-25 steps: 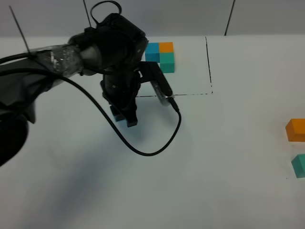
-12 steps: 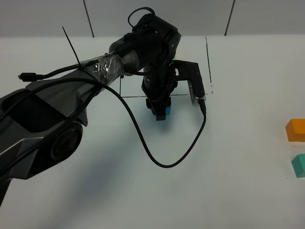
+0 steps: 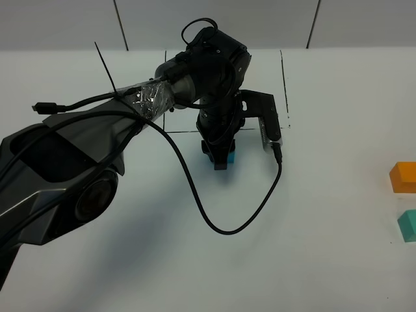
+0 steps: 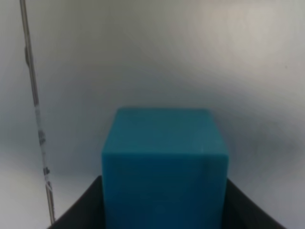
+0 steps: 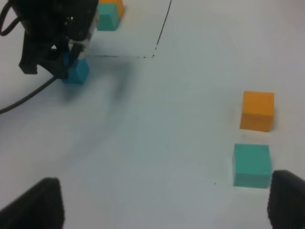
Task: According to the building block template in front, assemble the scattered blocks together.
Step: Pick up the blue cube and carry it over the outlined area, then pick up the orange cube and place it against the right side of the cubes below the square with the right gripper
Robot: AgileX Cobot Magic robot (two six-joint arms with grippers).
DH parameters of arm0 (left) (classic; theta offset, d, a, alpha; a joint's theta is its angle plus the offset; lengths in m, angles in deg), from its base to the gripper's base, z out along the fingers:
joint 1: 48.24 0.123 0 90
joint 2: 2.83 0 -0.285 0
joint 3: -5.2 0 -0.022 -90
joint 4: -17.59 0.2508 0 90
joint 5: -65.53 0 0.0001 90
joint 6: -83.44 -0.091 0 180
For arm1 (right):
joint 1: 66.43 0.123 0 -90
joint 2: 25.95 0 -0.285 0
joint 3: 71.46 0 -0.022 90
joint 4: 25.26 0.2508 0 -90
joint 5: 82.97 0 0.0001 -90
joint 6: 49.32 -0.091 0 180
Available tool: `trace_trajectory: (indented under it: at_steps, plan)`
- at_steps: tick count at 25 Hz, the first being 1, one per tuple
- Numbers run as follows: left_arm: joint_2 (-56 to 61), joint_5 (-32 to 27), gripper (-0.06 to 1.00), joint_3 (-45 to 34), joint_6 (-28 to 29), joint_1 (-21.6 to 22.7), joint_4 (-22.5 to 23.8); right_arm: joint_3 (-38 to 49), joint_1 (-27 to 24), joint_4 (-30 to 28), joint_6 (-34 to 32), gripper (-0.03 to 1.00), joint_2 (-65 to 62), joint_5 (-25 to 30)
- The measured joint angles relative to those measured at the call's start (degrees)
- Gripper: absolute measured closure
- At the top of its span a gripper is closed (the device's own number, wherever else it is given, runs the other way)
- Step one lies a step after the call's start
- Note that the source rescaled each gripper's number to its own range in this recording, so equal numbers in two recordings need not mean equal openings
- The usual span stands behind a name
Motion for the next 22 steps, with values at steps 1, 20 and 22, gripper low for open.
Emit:
trace_trajectory:
  at_steps: [1, 20, 22]
  plan:
    - [0.0, 0.0, 0.92, 0.0, -0.1, 0.0, 0.0, 0.0, 0.0, 0.0, 0.0, 0.14, 0.0, 0.0]
    - [0.0, 0.0, 0.21, 0.0, -3.0, 0.0, -1.8, 0.0, 0.0, 0.0, 0.0, 0.14, 0.0, 0.0]
    - [0.5, 0.0, 0.06, 0.0, -2.9, 0.0, -1.8, 0.0, 0.0, 0.0, 0.0, 0.14, 0.0, 0.0]
